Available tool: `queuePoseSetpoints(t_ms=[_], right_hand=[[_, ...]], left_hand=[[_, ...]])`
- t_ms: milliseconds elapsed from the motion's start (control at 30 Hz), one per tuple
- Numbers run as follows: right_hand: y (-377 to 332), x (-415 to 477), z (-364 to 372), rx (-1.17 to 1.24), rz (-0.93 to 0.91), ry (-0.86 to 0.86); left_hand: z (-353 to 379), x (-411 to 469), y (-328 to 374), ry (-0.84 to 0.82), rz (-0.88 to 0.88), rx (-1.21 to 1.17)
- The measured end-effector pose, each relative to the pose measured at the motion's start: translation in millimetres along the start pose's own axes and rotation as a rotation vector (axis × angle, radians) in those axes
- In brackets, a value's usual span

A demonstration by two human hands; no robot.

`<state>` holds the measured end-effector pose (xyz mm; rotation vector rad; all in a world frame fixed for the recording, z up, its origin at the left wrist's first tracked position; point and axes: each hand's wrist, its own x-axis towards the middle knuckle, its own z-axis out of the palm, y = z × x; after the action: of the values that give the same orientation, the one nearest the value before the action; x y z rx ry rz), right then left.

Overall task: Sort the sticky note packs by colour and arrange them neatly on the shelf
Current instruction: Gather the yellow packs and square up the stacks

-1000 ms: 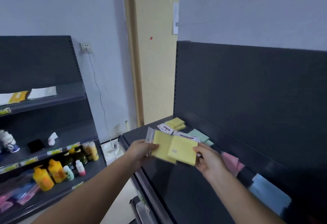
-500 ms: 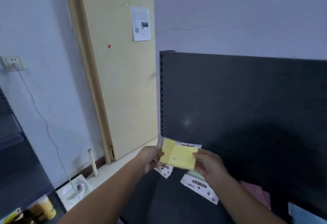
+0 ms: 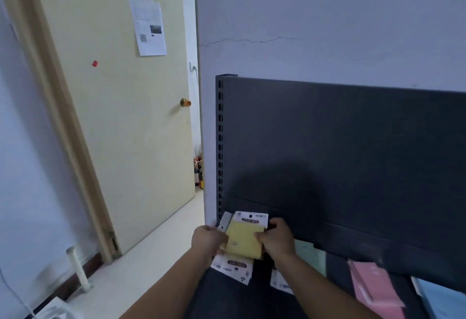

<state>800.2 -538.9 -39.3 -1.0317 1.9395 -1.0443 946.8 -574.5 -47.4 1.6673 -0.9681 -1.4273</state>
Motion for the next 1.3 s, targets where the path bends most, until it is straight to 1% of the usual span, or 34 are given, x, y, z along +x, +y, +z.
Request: queuePoseSetpoints(t_ms=[67,100,167,233,300,367,433,500,633,700,767,867,967,1033,1167,1233,1300], right_hand=[[3,3,7,-0.108,-0.046,0.006],[4,4,10,-0.136,-0.058,0.020],[5,6,16,-0.141,-0.063,0.053],[5,7,20,-0.129,-0.083,0.080],[5,5,20,-0.152,-0.146,0.113],[6,0,14,-0.211,-0.233,0.144],[6,-5,1,-0.265,-0.311,0.151],[8,-11,-19,-0.315,-0.377,0.165],[24,-30,-90,-0.455,-0.420,0.213],[38,-47,-141,-0.541,-0.408,0.279],[57,-70,-198,-0.655,-0.400,0.359],[93,-117,-286,-0.931,-0.325,0.454],[138,-174,-369,-1.083,-0.211,0.537],[167,-217,-419,-1.143,-0.096,0.588],[220,-307,-505,-1.241,0.109,0.672],[244,-349,-537,-1.268,0.186,0.724],[266,-387,-559,-1.304,0.261,0.773]], left_hand=[[2,3,-5,0.038,0.103,0.281],[3,4,-6,0.038,0.132,0.334],[3,8,-9,0.004,0.135,0.315],[1,13,-10,-0.025,0.109,0.219],[-1,13,-10,-0.008,0.159,0.237],[1,10,-8,0.110,0.284,0.355],[10,-1,-2,0.205,0.449,0.450],[27,-15,6,0.195,0.586,0.489],[86,-54,12,0.016,0.853,0.593],[125,-83,13,-0.091,0.965,0.673],[167,-118,13,-0.207,1.047,0.693],[229,-181,6,-0.366,1.153,0.736],[285,-248,-6,-0.508,1.258,0.882],[321,-294,-15,-0.592,1.308,0.954],[387,-386,-44,-0.721,1.368,1.002],[416,-430,-60,-0.809,1.367,1.016],[442,-469,-75,-0.916,1.314,0.997]])
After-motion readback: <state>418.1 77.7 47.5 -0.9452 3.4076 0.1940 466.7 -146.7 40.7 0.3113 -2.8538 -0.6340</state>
